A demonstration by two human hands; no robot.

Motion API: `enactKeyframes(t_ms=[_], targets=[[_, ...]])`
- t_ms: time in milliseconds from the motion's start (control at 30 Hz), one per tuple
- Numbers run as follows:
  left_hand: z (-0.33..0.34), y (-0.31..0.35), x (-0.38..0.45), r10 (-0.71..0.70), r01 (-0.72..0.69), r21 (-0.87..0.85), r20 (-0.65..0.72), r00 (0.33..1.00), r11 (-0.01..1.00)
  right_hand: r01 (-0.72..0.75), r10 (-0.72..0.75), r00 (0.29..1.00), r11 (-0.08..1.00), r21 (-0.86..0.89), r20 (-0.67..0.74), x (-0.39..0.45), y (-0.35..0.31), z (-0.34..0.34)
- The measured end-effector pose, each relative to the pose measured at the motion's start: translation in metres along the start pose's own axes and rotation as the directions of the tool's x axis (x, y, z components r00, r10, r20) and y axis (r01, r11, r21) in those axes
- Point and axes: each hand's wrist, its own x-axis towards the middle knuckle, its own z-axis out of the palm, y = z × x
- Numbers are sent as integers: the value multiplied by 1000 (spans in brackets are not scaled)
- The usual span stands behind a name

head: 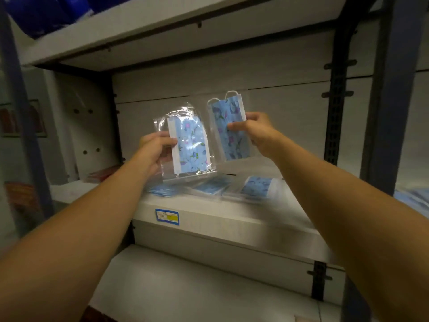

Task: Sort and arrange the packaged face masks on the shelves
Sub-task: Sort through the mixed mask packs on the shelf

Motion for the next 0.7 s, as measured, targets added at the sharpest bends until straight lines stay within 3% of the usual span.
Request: enactKeyframes(t_ms=[200, 367, 700], targets=[[20, -11, 27, -23, 28, -39, 123, 992, 999, 40, -51, 987, 996, -76, -151, -3, -1, -20], [48, -21, 39, -46, 68, -82, 246, 968, 994, 72, -137, 936, 976, -204, -324, 0, -5, -44], [106, -53, 39, -160, 192, -44, 389, 907, 980, 61, -203, 855, 953, -296, -478, -7, -3, -78]])
